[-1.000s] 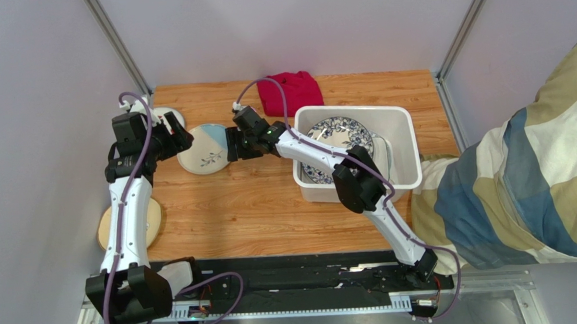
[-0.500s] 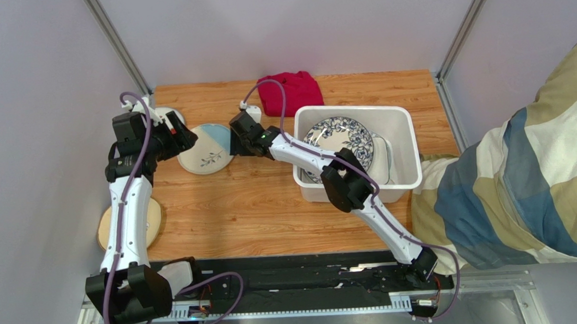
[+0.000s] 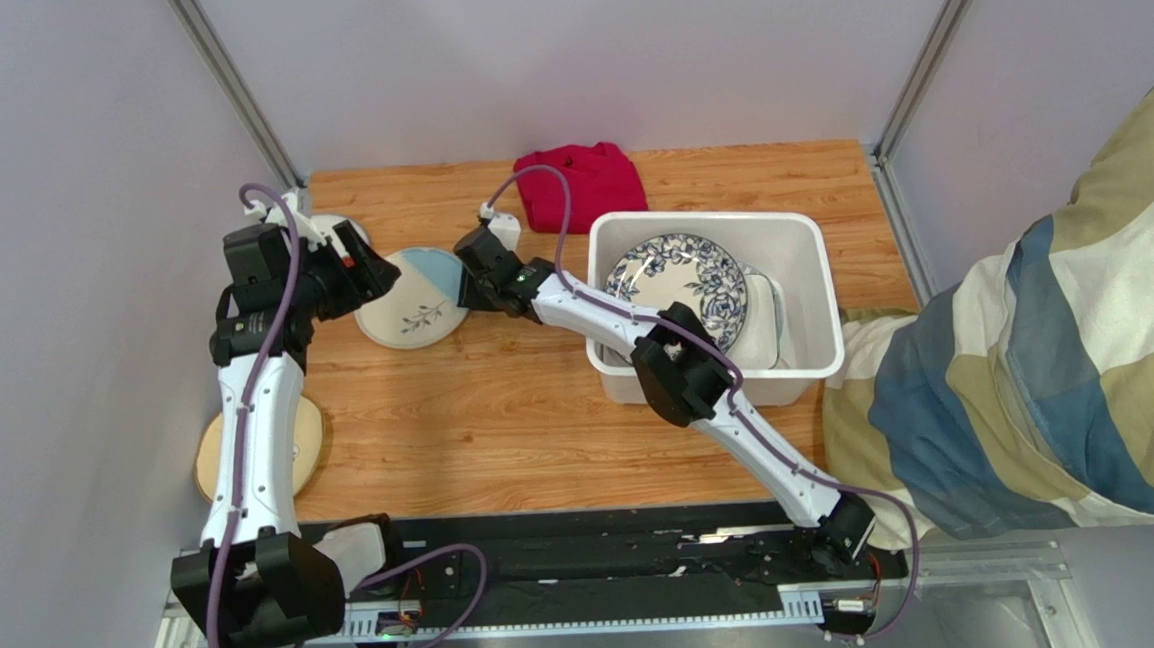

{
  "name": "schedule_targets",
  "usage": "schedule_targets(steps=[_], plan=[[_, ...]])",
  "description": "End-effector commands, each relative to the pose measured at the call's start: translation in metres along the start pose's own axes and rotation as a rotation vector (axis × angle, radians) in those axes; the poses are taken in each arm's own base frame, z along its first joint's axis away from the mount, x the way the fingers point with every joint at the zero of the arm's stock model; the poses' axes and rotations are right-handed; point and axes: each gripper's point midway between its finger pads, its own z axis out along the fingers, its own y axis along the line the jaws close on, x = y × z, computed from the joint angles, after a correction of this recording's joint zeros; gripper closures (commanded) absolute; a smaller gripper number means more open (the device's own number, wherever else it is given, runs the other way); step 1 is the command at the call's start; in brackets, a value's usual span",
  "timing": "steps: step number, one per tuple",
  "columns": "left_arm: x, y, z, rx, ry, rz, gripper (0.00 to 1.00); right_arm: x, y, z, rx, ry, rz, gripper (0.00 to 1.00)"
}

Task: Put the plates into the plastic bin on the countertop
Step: Move the plate to the center of the board.

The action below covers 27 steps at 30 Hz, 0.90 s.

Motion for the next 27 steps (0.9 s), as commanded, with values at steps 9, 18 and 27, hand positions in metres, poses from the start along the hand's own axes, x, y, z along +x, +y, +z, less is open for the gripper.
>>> schedule_targets(steps=[9, 18, 27], plan=[[-0.014, -0.016, -0.009, 0.062, -0.059, 0.011, 0.22, 0.001, -0.021, -0.008, 0.117, -0.002, -0.128, 0.9], [-0.013, -0.015, -0.009, 0.061, -0.061, 0.016, 0.22, -0.003, -0.043, -0.026, 0.223, -0.001, -0.204, 1.0], [-0.013, -0.014, -0.01, 0.053, -0.062, 0.016, 0.22, -0.004, -0.076, -0.067, 0.304, 0.036, -0.289, 1.0]])
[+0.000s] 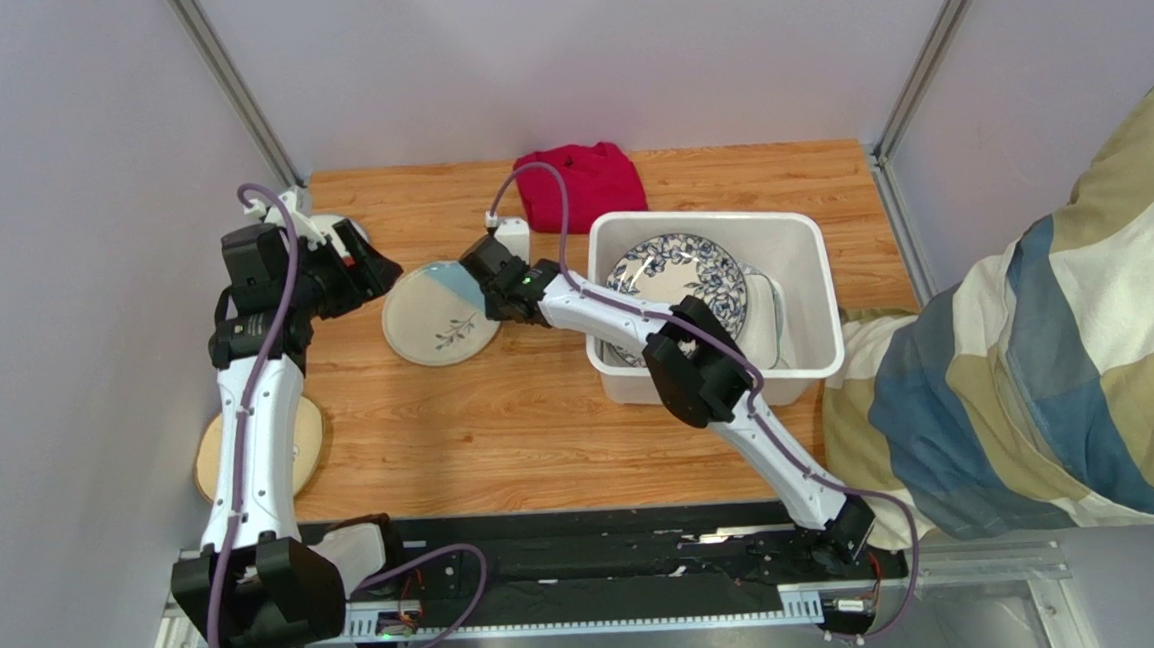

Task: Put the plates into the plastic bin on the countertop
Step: Move the plate to the center of the board.

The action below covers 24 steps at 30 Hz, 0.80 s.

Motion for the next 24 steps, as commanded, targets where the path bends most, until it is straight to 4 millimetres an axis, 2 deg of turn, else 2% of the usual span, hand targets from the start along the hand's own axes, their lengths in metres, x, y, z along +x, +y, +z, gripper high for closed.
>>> schedule_targets(steps=[1, 2, 4, 6, 7, 8, 9, 12, 13, 14, 17, 18, 19, 21, 22, 24], plan=[[-0.011, -0.007, -0.006, 0.021, -0.051, 0.02, 0.22, -0.001, -0.037, -0.028, 0.109, 0.031, -0.115, 1.0], [-0.011, -0.006, -0.006, 0.017, -0.052, 0.02, 0.22, -0.007, -0.039, -0.037, 0.107, 0.023, -0.121, 1.0], [-0.009, -0.003, -0.004, 0.005, -0.047, 0.017, 0.22, 0.001, -0.05, -0.041, 0.123, 0.048, -0.14, 1.0], [-0.006, 0.002, -0.002, -0.024, -0.044, 0.012, 0.22, -0.008, -0.054, -0.056, 0.113, 0.042, -0.139, 1.0], [-0.003, 0.002, 0.0, -0.034, -0.033, 0.02, 0.22, 0.001, -0.062, -0.057, 0.125, 0.064, -0.15, 1.0], [0.0, 0.004, 0.001, -0.055, -0.024, 0.029, 0.23, -0.007, -0.063, -0.066, 0.113, 0.057, -0.14, 1.0], [-0.001, 0.013, 0.001, -0.122, -0.032, 0.037, 0.23, -0.004, -0.064, -0.07, 0.099, 0.069, -0.142, 1.0], [0.011, 0.016, 0.005, -0.183, -0.005, 0.047, 0.23, 0.001, -0.072, -0.081, 0.073, 0.093, -0.133, 1.0], [0.013, 0.016, 0.008, -0.183, -0.007, 0.025, 0.23, -0.005, -0.069, -0.087, 0.05, 0.078, -0.125, 1.0], [0.015, 0.019, 0.011, -0.198, -0.002, 0.011, 0.22, 0.001, -0.074, -0.087, 0.048, 0.092, -0.13, 1.0], [0.031, 0.03, 0.029, -0.224, 0.052, -0.048, 0.22, 0.003, -0.067, -0.089, -0.009, 0.122, -0.126, 1.0], [0.05, 0.038, 0.041, -0.235, 0.105, -0.088, 0.23, 0.004, -0.065, -0.09, -0.026, 0.13, -0.12, 1.0], [0.054, 0.04, 0.049, -0.231, 0.107, -0.102, 0.23, 0.004, -0.063, -0.089, -0.042, 0.135, -0.111, 1.0], [0.08, 0.053, 0.064, -0.251, 0.176, -0.145, 0.24, 0.005, -0.058, -0.089, -0.082, 0.155, -0.098, 1.0], [0.082, 0.054, 0.069, -0.245, 0.174, -0.15, 0.25, 0.003, -0.057, -0.089, -0.095, 0.151, -0.096, 1.0], [0.1, 0.061, 0.078, -0.257, 0.208, -0.166, 0.26, 0.004, -0.054, -0.089, -0.117, 0.16, -0.098, 1.0]])
